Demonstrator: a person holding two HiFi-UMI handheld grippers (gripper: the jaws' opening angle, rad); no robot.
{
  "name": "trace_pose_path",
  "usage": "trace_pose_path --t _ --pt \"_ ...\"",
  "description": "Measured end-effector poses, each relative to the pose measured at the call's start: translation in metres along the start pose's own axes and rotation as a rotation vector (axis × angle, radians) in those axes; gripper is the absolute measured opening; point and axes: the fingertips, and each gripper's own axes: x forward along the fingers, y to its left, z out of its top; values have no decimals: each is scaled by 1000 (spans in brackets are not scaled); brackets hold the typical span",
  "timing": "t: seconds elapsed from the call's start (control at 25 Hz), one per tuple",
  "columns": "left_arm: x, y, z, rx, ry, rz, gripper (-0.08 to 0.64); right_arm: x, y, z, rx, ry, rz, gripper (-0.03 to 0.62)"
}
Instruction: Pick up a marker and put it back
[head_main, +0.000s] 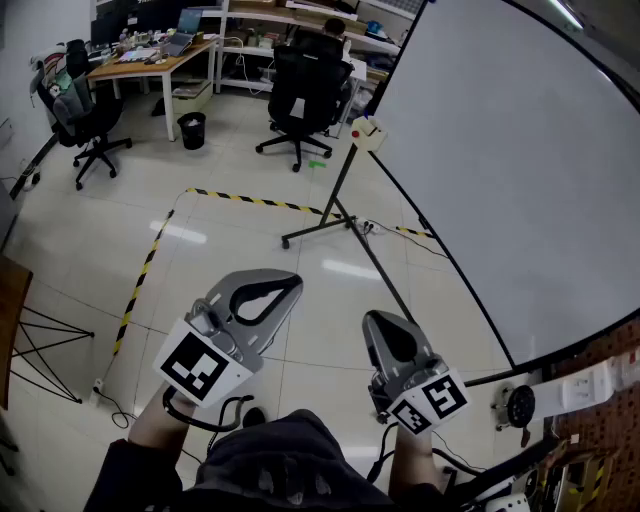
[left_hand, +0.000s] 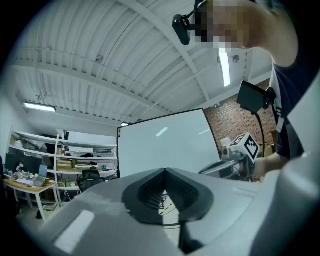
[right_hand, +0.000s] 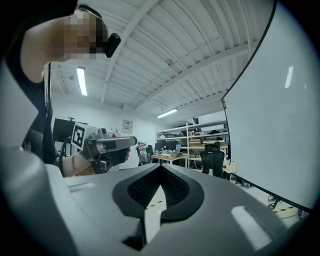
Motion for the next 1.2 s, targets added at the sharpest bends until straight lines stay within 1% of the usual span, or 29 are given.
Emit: trace_pose_path --t 0.16,0.32,0.56,0.72,0.92,1.0,1.08,1.2 --pt "34 33 -19 -6 18 -3 6 37 -43 -4 9 4 -4 0" --pt "84 72 -36 22 34 -5 6 79 -95 0 11 -16 16 0" --pt "178 127 -55 12 59 18 6 133 -186 4 14 8 84 0" --pt "228 166 -65 12 62 61 6 170 -238 10 14 16 131 0" --pt "269 219 -79 -10 69 104 6 219 -279 15 -13 34 178 0" --pt "279 241 -86 4 73 109 6 239 -291 16 -15 36 183 0" --pt "290 256 -100 21 71 95 6 256 -302 10 -22 43 174 0" --pt "318 284 -124 6 50 58 6 283 -329 -1 -41 56 139 0"
